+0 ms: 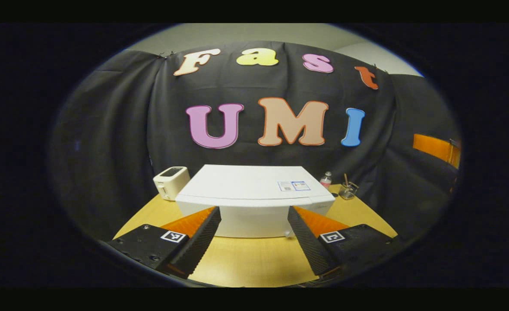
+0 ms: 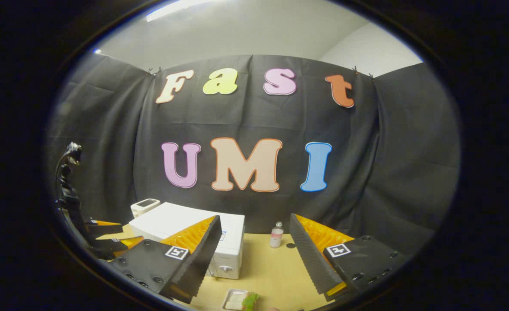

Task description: Open the microwave oven with the left hand, put the food in, and close the microwave oven.

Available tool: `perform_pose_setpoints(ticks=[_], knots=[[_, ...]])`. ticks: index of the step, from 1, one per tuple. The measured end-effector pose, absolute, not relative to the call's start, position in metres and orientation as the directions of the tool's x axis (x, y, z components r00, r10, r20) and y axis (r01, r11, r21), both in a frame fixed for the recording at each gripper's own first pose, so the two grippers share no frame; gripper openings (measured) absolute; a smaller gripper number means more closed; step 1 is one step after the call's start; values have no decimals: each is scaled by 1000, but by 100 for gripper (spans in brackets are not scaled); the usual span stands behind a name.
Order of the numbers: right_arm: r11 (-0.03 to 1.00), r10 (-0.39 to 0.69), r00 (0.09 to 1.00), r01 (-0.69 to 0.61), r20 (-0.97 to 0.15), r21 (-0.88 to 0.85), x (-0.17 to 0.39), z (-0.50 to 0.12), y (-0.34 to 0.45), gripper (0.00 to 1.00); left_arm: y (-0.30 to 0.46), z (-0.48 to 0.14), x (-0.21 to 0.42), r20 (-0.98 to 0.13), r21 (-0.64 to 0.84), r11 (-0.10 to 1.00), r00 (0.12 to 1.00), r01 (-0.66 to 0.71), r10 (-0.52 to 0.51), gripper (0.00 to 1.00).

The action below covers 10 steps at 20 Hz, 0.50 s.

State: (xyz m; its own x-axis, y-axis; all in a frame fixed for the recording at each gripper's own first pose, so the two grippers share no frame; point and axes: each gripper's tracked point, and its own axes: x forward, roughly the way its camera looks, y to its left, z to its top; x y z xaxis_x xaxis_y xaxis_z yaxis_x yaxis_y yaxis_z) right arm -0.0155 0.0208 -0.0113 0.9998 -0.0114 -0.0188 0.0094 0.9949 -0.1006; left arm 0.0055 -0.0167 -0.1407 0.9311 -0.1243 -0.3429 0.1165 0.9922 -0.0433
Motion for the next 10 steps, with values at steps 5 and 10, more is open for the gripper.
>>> perform_pose_setpoints(ticks=[5,10], knots=[[995,-41,998,38,-37,-94,-14,-19,7,94,-44,-193,13,-443,-49,982,877,181,-184,97],[996,-68,996,64,-60,-57,-10,-28,-9,94,-64,-245,21,-531,-61,972,817,227,-224,98]])
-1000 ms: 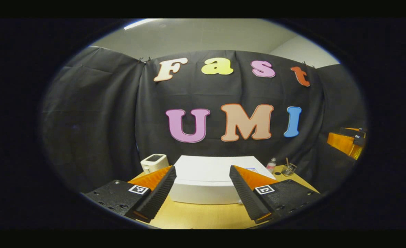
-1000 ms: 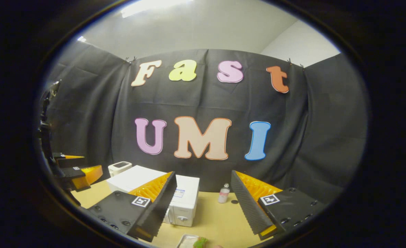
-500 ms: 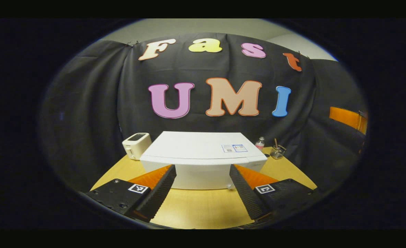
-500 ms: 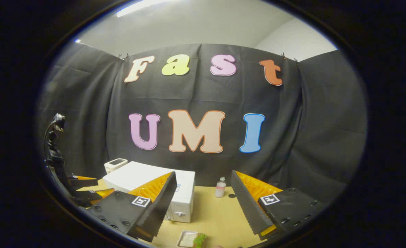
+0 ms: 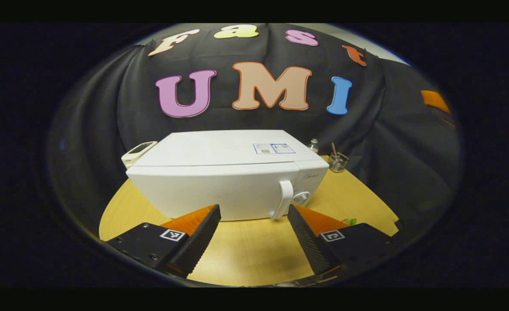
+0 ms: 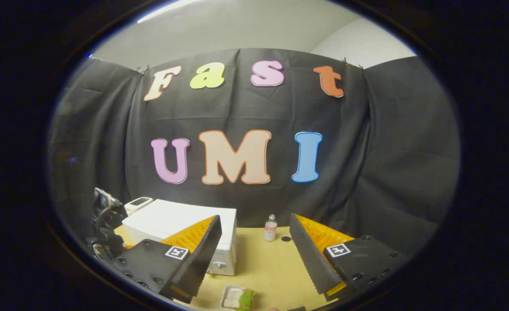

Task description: Open the microwave oven with the left hand, put the food in, and close the microwave oven.

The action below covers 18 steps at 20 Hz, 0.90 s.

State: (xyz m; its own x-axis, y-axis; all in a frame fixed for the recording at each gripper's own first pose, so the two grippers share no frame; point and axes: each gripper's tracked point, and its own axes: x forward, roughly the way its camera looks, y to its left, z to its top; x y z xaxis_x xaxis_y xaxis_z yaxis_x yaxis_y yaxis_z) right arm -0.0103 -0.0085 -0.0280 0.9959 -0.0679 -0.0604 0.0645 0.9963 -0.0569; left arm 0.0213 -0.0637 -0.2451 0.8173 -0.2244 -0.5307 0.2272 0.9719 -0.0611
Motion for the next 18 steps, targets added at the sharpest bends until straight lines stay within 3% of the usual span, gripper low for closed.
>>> perform_pose_setpoints(ticks=[5,7,8,14,18], knots=[[993,-99,993,94,-70,-75,-10,-34,-24,94,-90,-289,35,-575,-36,955,776,294,-260,98],[991,-107,992,101,-70,-82,-9,-35,-28,99,-100,-302,38,-592,-38,950,759,308,-270,98],[991,-111,991,105,-71,-87,-9,-35,-31,99,-104,-308,42,-599,-40,950,754,309,-270,94],[982,-158,984,148,-85,-114,-13,-42,-54,99,-123,-339,62,-635,-62,952,723,301,-270,96],[977,-183,978,171,-97,-127,-17,-47,-70,99,-126,-350,78,-646,-54,957,721,287,-252,84]])
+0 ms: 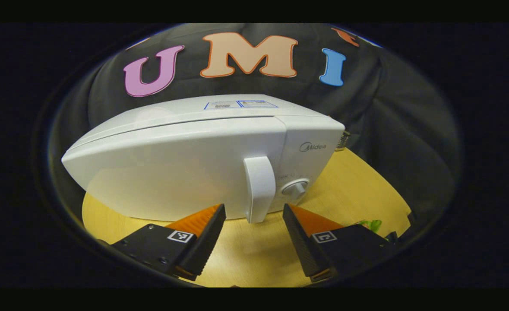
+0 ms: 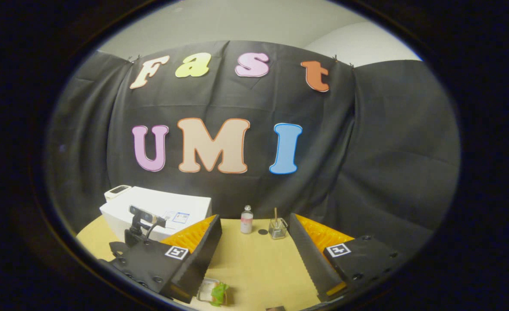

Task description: Open the microwave oven with the left hand, put the food in, and close the microwave oven.

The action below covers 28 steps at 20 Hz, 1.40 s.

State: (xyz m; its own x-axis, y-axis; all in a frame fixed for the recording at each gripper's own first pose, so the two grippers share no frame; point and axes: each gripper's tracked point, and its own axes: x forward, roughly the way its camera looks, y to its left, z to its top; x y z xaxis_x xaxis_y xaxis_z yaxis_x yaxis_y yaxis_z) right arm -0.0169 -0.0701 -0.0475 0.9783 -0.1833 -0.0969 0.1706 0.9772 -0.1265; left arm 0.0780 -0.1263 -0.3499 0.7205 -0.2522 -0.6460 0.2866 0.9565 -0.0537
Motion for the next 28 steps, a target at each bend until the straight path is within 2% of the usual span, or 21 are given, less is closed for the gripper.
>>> perform_pose_setpoints(ticks=[1,5,7,9,10,13,14,15,16,19,20,21,28], knots=[[976,-188,977,175,-100,-129,-17,-48,-74,94,-127,-352,81,-649,-49,956,719,288,-249,83],[975,-193,974,177,-115,-132,-17,-54,-82,94,-133,-357,84,-657,-55,959,713,278,-244,76],[975,-193,974,175,-120,-139,-17,-57,-86,94,-131,-358,87,-661,-47,965,717,258,-224,69],[974,-191,973,171,-129,-149,-16,-60,-88,94,-130,-359,89,-666,-42,972,719,232,-200,56],[972,-192,973,171,-130,-159,-16,-62,-90,94,-129,-361,88,-671,-50,973,714,224,-199,45],[965,-206,970,180,-126,-189,-17,-61,-98,99,-133,-362,89,-677,-95,977,708,190,-203,38],[964,-208,970,182,-125,-192,-18,-61,-100,99,-133,-362,89,-679,-91,980,709,177,-191,31],[963,-211,969,185,-126,-195,-19,-62,-102,100,-133,-363,90,-680,-79,982,710,173,-180,34],[962,-215,968,188,-127,-196,-19,-63,-103,98,-133,-363,90,-682,-64,983,712,173,-169,29],[964,-215,966,187,-142,-187,-22,-70,-107,94,-132,-363,90,-687,-50,985,711,163,-153,29],[965,-213,966,185,-145,-185,-23,-71,-107,94,-132,-364,89,-688,-56,987,710,153,-150,25],[966,-211,966,183,-147,-184,-23,-73,-108,94,-132,-363,88,-686,-61,987,712,146,-147,27],[976,-163,972,133,-172,-173,-25,-81,-107,94,-132,-362,86,-672,-73,986,724,147,-158,18]])
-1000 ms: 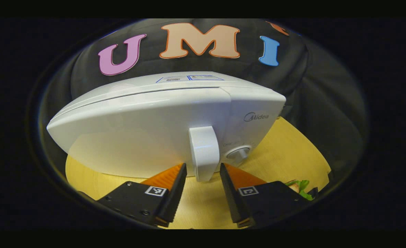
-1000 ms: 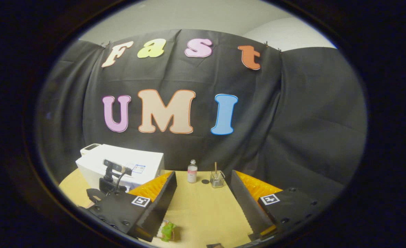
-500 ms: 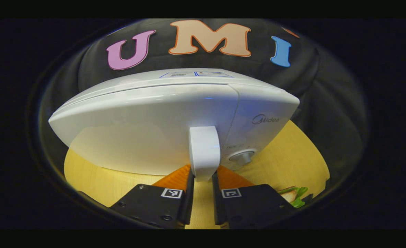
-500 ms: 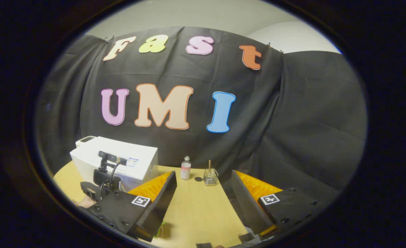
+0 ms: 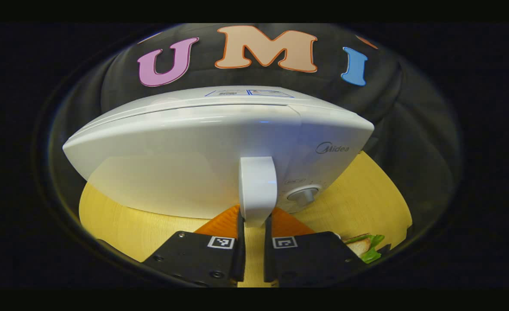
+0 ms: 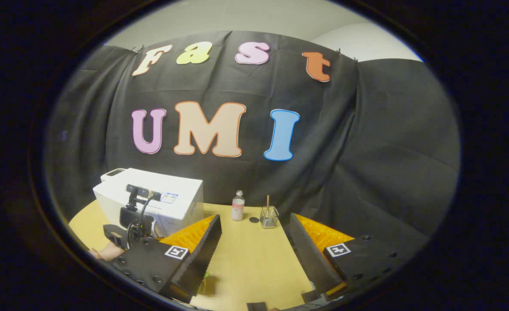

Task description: Open the microwave oven with the left hand, put the food in, and close the microwave oven.

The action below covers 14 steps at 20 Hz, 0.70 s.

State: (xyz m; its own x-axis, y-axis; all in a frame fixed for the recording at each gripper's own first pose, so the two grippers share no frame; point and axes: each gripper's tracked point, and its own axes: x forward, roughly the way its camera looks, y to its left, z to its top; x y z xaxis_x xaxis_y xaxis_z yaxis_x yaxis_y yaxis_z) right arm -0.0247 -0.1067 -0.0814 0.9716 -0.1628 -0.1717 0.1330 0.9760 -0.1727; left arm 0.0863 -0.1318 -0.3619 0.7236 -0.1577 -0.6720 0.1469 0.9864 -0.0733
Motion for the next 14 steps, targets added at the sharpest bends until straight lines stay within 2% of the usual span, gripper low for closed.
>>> perform_pose_setpoints(ticks=[3,4,5,7,10,11,12,14], knots=[[979,-143,973,113,-183,-167,-24,-86,-107,94,-131,-362,86,-661,-71,990,737,125,-141,18],[980,-139,972,108,-187,-166,-24,-87,-107,94,-131,-361,86,-656,-74,991,742,115,-135,13],[981,-134,972,103,-192,-166,-23,-89,-108,94,-131,-361,87,-653,-77,991,746,106,-130,18],[982,-125,972,93,-200,-165,-25,-93,-115,94,-131,-360,86,-647,-77,992,753,96,-123,13],[984,-102,972,67,-209,-168,-22,-98,-117,94,-131,-360,86,-635,-66,994,765,85,-107,16],[984,-96,973,59,-212,-171,-21,-101,-117,99,-131,-359,86,-629,-58,995,771,85,-103,15],[984,-92,972,55,-215,-172,-21,-104,-117,94,-131,-360,86,-623,-53,995,776,85,-99,12],[986,-68,969,29,-236,-165,-21,-114,-112,94,-130,-360,85,-618,-56,996,781,74,-93,16]])
